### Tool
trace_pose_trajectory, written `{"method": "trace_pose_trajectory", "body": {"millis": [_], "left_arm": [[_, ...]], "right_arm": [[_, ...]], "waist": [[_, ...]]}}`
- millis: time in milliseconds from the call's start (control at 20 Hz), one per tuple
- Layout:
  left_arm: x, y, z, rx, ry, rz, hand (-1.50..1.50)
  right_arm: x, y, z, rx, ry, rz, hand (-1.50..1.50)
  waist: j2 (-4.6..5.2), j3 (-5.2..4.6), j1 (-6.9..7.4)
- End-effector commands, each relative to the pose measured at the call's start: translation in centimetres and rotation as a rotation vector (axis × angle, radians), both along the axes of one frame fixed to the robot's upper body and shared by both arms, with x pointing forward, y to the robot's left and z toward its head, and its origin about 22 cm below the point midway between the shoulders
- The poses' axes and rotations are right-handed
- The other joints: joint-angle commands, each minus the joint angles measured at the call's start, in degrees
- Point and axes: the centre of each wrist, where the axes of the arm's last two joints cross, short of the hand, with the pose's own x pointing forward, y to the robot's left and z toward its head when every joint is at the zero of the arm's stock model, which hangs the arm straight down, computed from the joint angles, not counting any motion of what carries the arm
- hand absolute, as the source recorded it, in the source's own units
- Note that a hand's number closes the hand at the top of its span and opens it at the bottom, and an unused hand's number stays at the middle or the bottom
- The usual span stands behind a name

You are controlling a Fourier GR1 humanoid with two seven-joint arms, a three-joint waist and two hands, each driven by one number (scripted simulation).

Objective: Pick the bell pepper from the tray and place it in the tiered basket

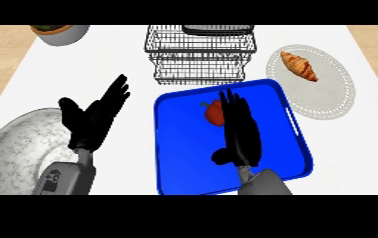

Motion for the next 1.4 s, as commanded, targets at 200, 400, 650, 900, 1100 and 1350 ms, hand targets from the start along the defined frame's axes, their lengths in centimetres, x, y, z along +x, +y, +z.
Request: {"method": "trace_pose_trajectory", "body": {"millis": [200, 400, 650, 900, 1100, 1350], "left_arm": [[-1.6, 0.0, -0.1, 0.015, -0.012, -0.009, 0.00], [-0.5, -0.2, -0.7, -0.008, 0.010, -0.017, 0.00], [-0.2, 0.4, 1.7, -0.011, -0.010, -0.007, 0.00], [-1.4, -0.1, 1.3, 0.006, -0.005, 0.000, 0.00], [0.0, -0.1, -0.2, -0.007, -0.015, 0.021, 0.00], [-0.3, 0.1, 0.2, -0.005, -0.021, -0.004, 0.00]], "right_arm": [[1.6, 0.1, -1.3, 0.027, 0.012, -0.025, -1.50], [3.8, -1.5, -2.1, 0.040, 0.011, -0.024, -1.50], [4.0, 0.1, -2.7, 0.038, 0.030, -0.025, -1.50], [4.0, -2.5, -5.9, 0.029, 0.035, -0.015, -1.50], [5.2, -1.0, -4.5, 0.049, 0.085, 0.080, 1.50], [5.9, -0.7, -5.9, 0.014, 0.014, 0.147, 1.50]], "waist": [[0.08, 0.04, 0.15], [0.11, 0.04, 0.06], [0.10, 0.04, 0.22], [0.10, 0.05, 0.26], [0.13, 0.04, 0.13], [0.23, 0.06, 0.63]]}}
